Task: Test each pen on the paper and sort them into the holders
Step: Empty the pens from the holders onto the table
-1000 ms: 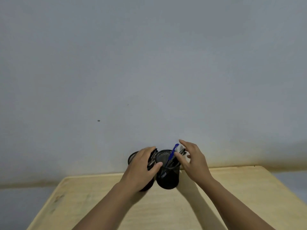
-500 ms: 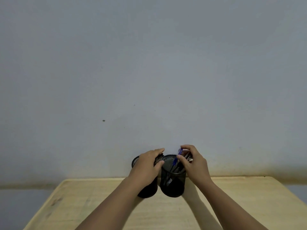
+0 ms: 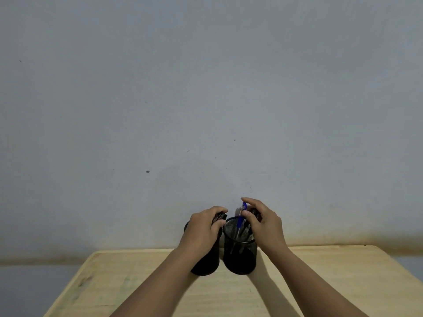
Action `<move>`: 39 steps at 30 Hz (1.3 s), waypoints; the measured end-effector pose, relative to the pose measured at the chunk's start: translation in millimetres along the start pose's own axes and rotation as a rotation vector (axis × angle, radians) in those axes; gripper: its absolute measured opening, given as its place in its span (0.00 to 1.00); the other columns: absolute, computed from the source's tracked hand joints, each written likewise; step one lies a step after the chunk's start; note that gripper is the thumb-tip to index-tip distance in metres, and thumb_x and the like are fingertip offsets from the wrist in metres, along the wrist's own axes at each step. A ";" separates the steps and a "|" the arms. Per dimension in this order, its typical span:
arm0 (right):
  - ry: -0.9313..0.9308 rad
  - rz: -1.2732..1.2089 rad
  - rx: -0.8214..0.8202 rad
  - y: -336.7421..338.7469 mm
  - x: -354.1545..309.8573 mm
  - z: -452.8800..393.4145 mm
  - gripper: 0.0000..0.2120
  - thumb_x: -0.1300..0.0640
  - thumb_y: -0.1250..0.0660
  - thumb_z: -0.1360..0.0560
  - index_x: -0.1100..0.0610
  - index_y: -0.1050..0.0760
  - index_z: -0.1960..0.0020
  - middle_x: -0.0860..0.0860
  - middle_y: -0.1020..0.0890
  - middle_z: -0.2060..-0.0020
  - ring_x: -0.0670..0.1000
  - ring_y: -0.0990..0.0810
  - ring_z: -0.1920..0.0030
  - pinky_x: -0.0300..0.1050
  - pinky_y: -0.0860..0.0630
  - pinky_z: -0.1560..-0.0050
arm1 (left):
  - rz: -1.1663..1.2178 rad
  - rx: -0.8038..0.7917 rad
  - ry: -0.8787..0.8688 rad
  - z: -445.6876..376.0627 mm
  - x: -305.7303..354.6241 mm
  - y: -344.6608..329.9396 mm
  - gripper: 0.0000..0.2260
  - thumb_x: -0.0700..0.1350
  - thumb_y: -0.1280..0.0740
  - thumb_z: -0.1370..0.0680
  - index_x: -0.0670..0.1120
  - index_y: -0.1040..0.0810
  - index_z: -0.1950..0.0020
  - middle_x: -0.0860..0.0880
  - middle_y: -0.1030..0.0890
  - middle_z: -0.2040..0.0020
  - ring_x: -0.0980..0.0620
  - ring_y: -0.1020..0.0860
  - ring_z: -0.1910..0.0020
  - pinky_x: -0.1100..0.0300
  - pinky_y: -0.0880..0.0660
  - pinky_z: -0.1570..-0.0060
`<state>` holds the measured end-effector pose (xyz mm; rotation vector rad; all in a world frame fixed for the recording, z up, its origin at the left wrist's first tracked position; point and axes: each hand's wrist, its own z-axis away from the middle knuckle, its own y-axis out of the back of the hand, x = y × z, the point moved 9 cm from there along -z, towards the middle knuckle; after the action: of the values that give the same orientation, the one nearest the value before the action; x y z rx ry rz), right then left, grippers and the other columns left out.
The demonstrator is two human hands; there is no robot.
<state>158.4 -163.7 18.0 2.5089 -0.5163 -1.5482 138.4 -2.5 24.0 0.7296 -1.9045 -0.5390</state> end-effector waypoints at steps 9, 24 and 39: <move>0.060 -0.159 0.124 30.7 -60.9 -14.9 0.17 0.65 0.34 0.25 0.49 0.21 0.41 0.48 0.17 0.57 0.47 0.19 0.54 0.30 0.25 0.52 | 0.280 0.297 0.010 -0.9 35.7 68.1 0.17 0.43 0.34 0.23 0.56 0.25 0.37 0.52 0.18 0.51 0.56 0.22 0.53 0.76 0.31 0.54; -0.147 -0.469 0.349 56.4 -52.6 88.2 0.12 0.63 0.33 0.25 0.45 0.23 0.55 0.57 0.17 0.56 0.54 0.19 0.55 0.45 0.23 0.50 | 0.479 0.582 0.219 108.9 14.1 107.1 0.08 0.41 0.35 0.23 0.56 0.25 0.52 0.52 0.17 0.57 0.53 0.20 0.56 0.58 0.24 0.53; -0.549 -0.183 0.301 22.2 68.0 121.8 0.05 0.61 0.32 0.26 0.58 0.24 0.50 0.55 0.21 0.53 0.53 0.25 0.53 0.46 0.29 0.49 | 0.298 0.485 0.588 153.4 -90.1 49.6 0.08 0.43 0.34 0.23 0.43 0.25 0.45 0.48 0.22 0.52 0.50 0.27 0.54 0.61 0.34 0.55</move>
<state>73.4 -202.7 -87.9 2.3588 -0.6395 -2.4139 16.3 103.5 -65.3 0.7807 -1.5418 0.3165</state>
